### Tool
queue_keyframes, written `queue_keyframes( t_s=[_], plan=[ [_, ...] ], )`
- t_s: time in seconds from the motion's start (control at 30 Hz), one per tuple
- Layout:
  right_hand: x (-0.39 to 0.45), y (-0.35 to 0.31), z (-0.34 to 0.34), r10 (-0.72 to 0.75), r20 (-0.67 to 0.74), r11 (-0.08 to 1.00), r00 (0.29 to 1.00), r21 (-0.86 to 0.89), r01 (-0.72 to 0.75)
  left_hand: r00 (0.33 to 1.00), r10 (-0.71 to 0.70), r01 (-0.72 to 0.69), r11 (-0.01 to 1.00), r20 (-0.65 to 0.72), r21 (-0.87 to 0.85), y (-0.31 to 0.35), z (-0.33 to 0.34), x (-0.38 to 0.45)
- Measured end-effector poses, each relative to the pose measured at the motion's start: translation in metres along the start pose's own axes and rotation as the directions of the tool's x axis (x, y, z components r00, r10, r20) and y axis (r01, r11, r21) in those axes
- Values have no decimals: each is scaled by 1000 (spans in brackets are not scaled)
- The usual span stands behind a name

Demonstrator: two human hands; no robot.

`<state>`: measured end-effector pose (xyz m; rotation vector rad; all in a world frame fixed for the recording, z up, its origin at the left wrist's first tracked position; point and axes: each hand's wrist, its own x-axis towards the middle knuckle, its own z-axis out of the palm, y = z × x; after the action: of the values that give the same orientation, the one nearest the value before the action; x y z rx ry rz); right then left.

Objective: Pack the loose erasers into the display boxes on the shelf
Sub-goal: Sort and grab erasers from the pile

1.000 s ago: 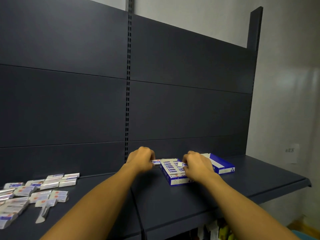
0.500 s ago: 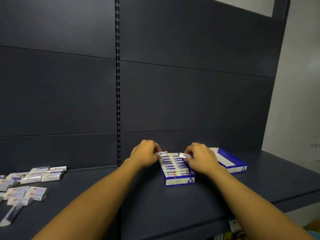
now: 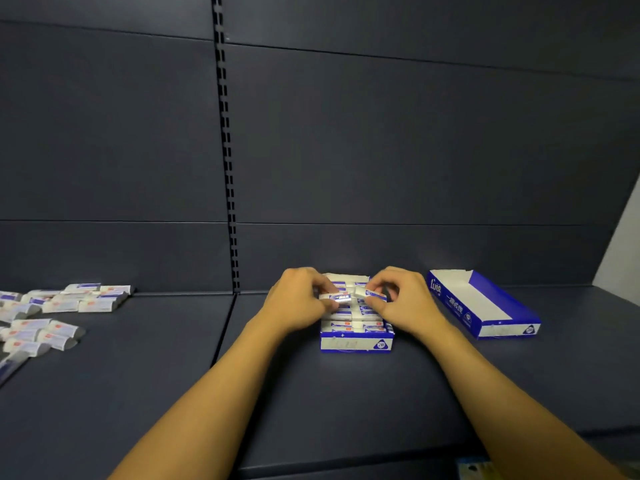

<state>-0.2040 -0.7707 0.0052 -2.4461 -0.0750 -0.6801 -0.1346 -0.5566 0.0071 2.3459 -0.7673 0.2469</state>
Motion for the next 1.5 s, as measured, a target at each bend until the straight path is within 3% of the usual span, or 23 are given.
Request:
queue_keyframes(
  t_s=[0.2, 0.53, 0.83, 1.03, 1.5],
  plan=[
    [-1, 11, 5, -39, -16, 994, 999, 99, 40, 1000, 14, -15, 999, 9, 38, -3, 0, -1],
    [1, 16, -2, -51, 101, 998, 994, 35, 47, 996, 74, -82, 983, 55, 162, 0, 7, -8],
    [-3, 19, -3, -58, 181, 997, 982, -30, 64, 986, 18, -35, 994, 164, 103, 4, 6, -13],
    [-5, 18, -4, -32, 204, 998, 978, -39, 41, 987, -29, 32, 999, 159, -16, 6, 5, -14],
    [-3, 18, -9, 2, 297, 999, 955, -32, 8, 988, -34, 36, 999, 150, -11, 9, 5, -14]
  ],
)
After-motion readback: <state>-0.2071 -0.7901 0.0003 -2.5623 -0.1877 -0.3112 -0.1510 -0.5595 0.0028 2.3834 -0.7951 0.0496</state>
